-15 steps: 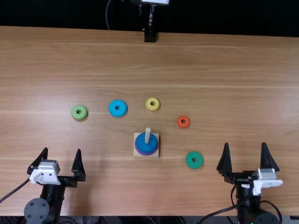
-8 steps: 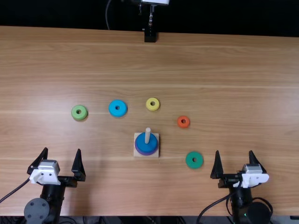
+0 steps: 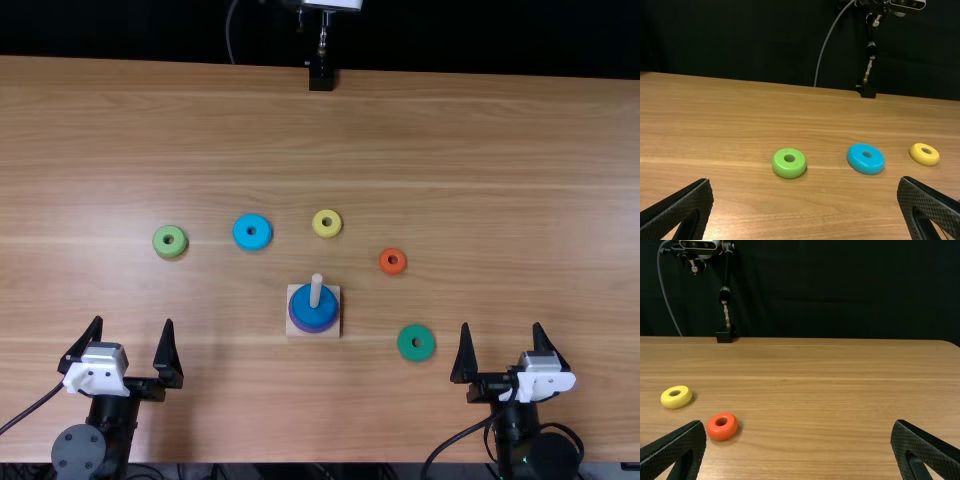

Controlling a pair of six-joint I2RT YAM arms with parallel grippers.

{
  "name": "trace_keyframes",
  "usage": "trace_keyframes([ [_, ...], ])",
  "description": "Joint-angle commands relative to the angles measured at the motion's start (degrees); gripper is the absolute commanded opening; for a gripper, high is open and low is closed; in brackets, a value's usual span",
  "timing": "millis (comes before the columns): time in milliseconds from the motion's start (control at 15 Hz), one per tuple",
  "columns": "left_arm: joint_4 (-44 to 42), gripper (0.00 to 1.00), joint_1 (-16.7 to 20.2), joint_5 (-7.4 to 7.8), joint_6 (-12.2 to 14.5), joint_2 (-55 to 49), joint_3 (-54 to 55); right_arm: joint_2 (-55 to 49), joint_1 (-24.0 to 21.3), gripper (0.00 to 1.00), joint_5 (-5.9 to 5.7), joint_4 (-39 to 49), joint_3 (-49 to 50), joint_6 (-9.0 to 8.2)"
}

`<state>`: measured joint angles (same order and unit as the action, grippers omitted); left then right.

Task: Build the Hanoi tower: stack the rings onto the peg from bottom to top in this color order: purple, dark blue, light blue, dark green, light green, yellow, orange.

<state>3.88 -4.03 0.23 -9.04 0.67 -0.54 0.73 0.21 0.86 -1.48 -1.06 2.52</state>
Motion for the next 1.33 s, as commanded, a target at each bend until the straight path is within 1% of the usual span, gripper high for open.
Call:
trace_keyframes([
  [0, 3.1, 1.0, 0.5, -0.12, 0.6, -0.7, 0.5, -0.7, -0.8, 1.0, 0.09, 0.0, 0.4, 0.01],
  [200, 3.1, 1.0, 0.5, -0.12, 0.6, -0.7, 0.5, -0.7, -0.8, 1.0, 0.09, 0.0, 0.4, 0.01],
  [333, 3.1, 1.0, 1.8, -0.12, 0.2, -0.7, 0.5, -0.7, -0.8, 1.0, 0.09, 0.0, 0.4, 0.01],
  [400, 3.0, 1.0, 3.0, 0.51, 0.3, -0.7, 0.5, -0.7, -0.8, 1.0, 0.09, 0.0, 0.3, 0.01],
  [533, 1.1, 1.0, 3.3, 0.72, 0.8, -0.7, 0.5, -0.7, -0.8, 1.0, 0.09, 0.0, 0.4, 0.01],
  [600, -2.8, 1.0, 3.4, 0.72, 0.8, 0.5, 0.5, -0.7, -0.8, 1.0, 0.09, 0.0, 0.3, 0.01],
  [667, -9.7, 1.0, 3.4, 0.83, 0.8, 6.6, -2.5, -0.7, -0.8, 1.0, -0.02, 0.0, 0.4, 0.01],
  [733, -14.8, 1.0, 3.2, 1.56, 0.8, 14.0, -7.4, -0.7, -0.8, 1.0, 0.09, 0.0, 0.3, 0.01],
  [800, -16.5, 1.0, 2.7, 4.09, 0.9, 20.7, -12.6, -0.7, -0.8, 1.0, -0.02, 0.0, 0.3, 0.01],
  [867, -16.3, 1.0, 2.5, 7.68, 2.0, 26.1, -17.8, -0.7, -0.8, 1.0, 0.09, 0.0, 0.3, 0.01],
  [933, -16.1, 1.0, 2.5, 10.84, 4.4, 31.8, -23.2, -0.7, -0.8, 1.0, -0.02, 0.0, 0.3, 0.01],
  [1000, -14.8, 1.0, 2.5, 12.95, 7.7, 37.2, -27.9, -0.7, -0.8, 1.0, 0.09, 0.0, 0.3, 0.01],
  [1067, -11.8, 1.0, 2.6, 14.54, 11.3, 42.3, -32.8, -0.7, -0.8, 1.0, 0.09, 0.0, 0.4, 0.01],
  [1133, -6.7, 1.0, 2.6, 15.59, 14.9, 48.2, -37.7, -0.7, -0.8, 1.0, 0.09, 0.0, 0.3, 0.01],
  [1200, -2.8, 1.0, 2.6, 15.8, 17.5, 53.8, -41.8, -0.7, -0.8, 1.0, 0.09, 0.0, 0.4, 0.01],
  [1267, -0.9, 1.0, 2.2, 15.8, 18.8, 59.3, -45.5, -0.7, -0.8, 1.0, -0.02, 0.0, 0.3, 0.01],
])
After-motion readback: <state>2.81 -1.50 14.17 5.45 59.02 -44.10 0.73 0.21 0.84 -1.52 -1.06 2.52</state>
